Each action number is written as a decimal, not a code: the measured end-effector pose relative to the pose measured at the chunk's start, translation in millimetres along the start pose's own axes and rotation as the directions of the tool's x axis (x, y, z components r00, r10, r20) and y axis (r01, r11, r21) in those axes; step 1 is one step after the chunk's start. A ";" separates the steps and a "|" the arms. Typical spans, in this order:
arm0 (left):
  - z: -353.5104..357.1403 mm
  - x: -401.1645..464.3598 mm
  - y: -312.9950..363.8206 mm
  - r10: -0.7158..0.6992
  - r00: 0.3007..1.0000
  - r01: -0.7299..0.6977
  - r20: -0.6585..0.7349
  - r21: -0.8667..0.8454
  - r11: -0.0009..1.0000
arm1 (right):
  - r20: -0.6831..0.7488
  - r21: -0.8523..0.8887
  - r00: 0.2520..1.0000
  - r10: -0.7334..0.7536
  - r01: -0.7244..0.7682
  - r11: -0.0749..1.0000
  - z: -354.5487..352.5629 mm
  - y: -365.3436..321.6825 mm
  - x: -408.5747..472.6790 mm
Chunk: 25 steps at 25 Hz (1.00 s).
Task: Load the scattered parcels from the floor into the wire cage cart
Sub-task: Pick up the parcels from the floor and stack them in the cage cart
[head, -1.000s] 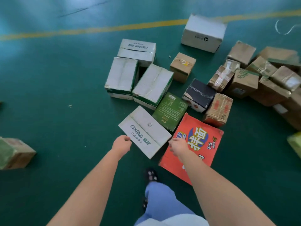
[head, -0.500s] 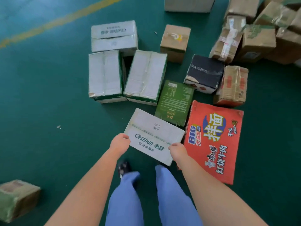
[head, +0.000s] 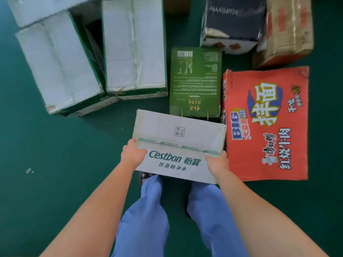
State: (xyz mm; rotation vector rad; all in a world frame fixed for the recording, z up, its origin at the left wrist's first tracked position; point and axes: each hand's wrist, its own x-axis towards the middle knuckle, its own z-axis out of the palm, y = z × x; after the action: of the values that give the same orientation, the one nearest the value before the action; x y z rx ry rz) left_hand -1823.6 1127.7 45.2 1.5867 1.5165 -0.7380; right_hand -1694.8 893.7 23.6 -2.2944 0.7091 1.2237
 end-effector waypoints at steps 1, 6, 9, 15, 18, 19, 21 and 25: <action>6.0 18.6 -4.8 -0.007 1.000 0.007 0.009 0.003 1.000 | -0.019 0.011 0.999 0.025 -0.025 1.000 11.6 4.1 12.5; 32.5 76.0 -16.7 -0.076 0.996 0.075 0.039 0.005 0.997 | -0.137 -0.070 0.979 0.153 -0.163 0.984 44.8 21.5 52.7; 26.9 80.5 -16.4 -0.125 0.992 0.125 0.013 0.024 0.992 | -0.175 -0.025 0.967 0.185 -0.192 0.981 37.4 14.9 50.5; -31.9 -17.6 15.6 -0.120 0.987 0.126 -0.105 0.057 0.990 | -0.175 0.125 0.968 0.181 -0.161 0.979 -23.2 -4.1 -42.3; -74.3 -91.7 42.4 -0.041 0.994 0.039 -0.099 -0.015 0.999 | -0.180 0.227 0.965 0.192 -0.149 0.962 -75.5 -6.3 -118.4; -87.5 -119.6 52.9 -0.006 0.996 0.004 -0.090 -0.017 1.000 | -0.201 0.245 0.962 0.187 -0.136 0.960 -95.5 -6.6 -144.8; -112.2 -182.3 79.7 0.077 0.993 -0.076 -0.089 0.014 0.997 | -0.245 0.296 0.953 0.180 -0.104 0.950 -139.8 -8.3 -198.4; -128.2 -291.8 129.7 0.240 0.963 -0.232 -0.120 0.080 0.969 | -0.289 0.390 0.941 0.175 -0.051 0.920 -225.3 4.8 -274.6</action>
State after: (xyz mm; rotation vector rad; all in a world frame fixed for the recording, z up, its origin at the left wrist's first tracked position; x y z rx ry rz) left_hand -1742.4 1091.3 377.6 1.8571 1.3721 -0.5642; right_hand -1688.6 819.2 370.8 -2.1598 1.1040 0.6828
